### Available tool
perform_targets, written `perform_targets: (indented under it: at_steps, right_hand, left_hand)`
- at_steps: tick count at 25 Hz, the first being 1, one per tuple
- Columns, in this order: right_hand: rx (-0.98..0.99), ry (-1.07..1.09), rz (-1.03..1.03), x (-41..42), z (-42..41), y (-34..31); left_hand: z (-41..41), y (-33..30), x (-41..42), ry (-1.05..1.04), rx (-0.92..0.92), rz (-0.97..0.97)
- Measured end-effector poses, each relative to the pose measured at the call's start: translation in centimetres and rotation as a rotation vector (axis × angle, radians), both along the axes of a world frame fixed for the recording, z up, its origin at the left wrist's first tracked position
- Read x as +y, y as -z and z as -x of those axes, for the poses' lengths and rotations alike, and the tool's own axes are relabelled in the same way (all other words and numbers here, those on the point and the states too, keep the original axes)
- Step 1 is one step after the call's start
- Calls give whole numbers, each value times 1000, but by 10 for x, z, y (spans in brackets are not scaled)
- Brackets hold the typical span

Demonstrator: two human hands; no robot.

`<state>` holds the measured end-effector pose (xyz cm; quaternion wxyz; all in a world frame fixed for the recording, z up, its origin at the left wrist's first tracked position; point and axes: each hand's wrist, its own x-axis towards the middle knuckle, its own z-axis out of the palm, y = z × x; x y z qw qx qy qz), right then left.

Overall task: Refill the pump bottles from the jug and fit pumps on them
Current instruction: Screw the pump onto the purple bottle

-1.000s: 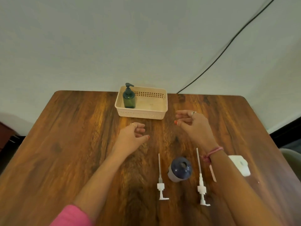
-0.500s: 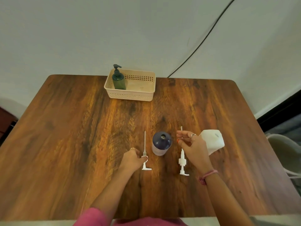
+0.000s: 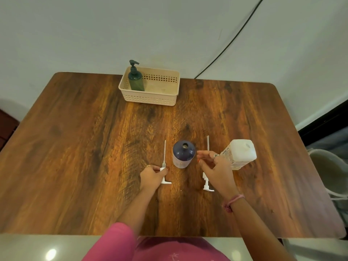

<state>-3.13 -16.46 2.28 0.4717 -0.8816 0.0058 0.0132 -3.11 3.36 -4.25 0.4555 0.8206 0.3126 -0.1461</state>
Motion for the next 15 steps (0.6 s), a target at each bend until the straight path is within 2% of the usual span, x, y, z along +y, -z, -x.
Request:
perform_targets:
  at_steps: [3, 6, 11, 15]
  right_hand:
    - [-135, -105, -3, 4, -3, -9]
    - [-322, -301, 86, 12, -12, -20]
    - [-574, -581, 354, 38, -35, -43]
    - [-766, -628, 393, 46, -46, -52]
  left_hand:
    - [2, -17, 6, -98, -57, 127]
    - [2, -55, 13, -113, -143, 250]
    - [-9, -132, 17, 40, -198, 444]
    - [-11, -160, 16, 196, -187, 429]
